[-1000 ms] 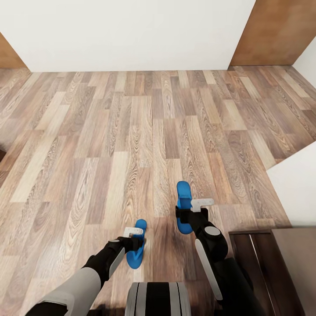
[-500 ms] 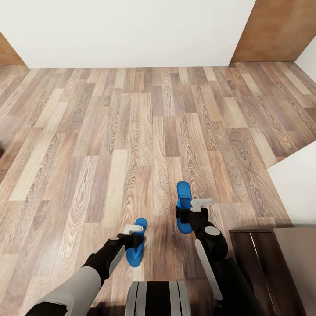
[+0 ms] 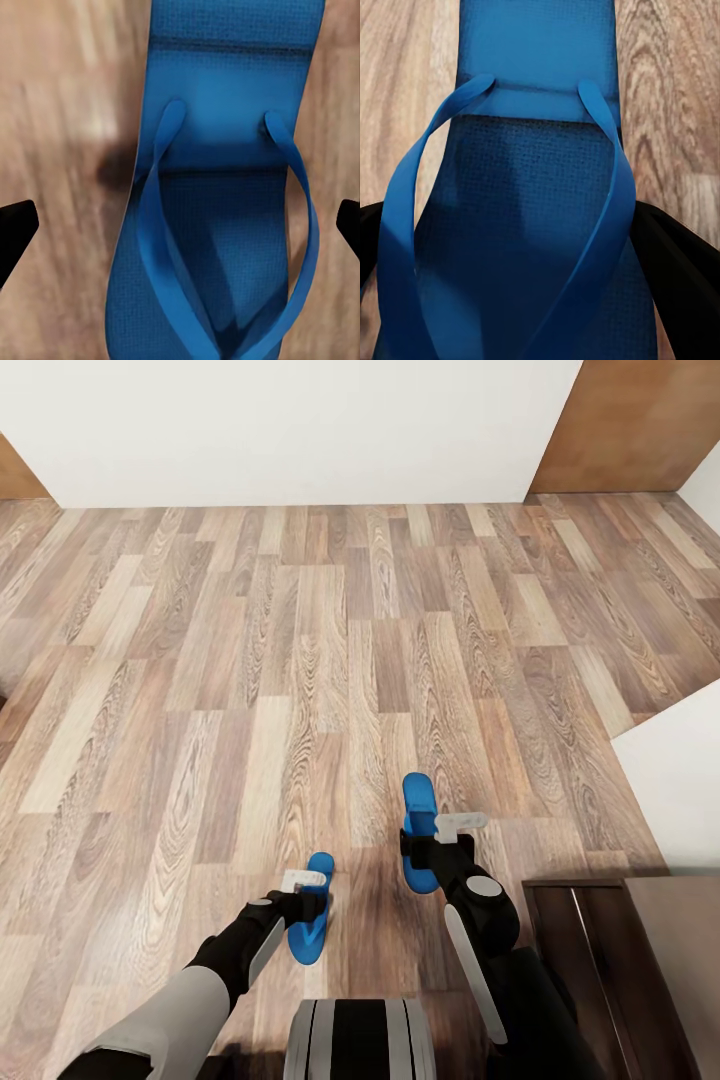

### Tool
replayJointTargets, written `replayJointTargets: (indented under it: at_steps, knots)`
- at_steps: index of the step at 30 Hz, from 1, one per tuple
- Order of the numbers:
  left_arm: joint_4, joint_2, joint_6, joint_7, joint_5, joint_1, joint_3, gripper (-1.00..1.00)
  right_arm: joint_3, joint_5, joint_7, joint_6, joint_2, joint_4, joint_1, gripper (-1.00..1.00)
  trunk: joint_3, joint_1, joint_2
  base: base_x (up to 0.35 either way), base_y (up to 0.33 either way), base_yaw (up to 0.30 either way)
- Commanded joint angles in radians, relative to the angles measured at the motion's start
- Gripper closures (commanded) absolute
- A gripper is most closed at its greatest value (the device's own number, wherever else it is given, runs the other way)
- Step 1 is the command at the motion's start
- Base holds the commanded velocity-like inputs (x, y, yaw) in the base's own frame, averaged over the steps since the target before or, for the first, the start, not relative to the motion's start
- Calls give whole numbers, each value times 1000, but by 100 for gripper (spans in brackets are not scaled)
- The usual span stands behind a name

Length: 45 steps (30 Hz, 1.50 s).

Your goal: In the bedroom, move the book from the bed onto either nightstand, and place the two sandals side by side next to the bed.

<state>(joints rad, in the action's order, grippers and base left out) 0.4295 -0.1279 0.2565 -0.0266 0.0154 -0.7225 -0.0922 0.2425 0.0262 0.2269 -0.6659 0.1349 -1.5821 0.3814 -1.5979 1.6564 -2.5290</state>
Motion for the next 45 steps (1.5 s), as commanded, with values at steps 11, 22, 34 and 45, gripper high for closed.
replayJointTargets:
  at_steps: [11,22,34,45]
  knots:
    - [20,-1,6,-2,2,0,-3,-100,1,3,6,-5,-1,-1,1,100,-12,1,-1,0,0,0]
    - [37,-1,6,-1,3,0,-2,-100,1,3,6,-5,-1,-1,1,100,-20,2,-1,0,0,0]
    - [37,-1,6,-2,2,1,-1,-100,1,3,6,-5,0,-1,1,100,-35,4,-2,0,0,0]
    - [37,-1,6,-3,1,2,-2,-100,1,3,6,-5,0,-1,1,100,-55,6,-3,0,0,0]
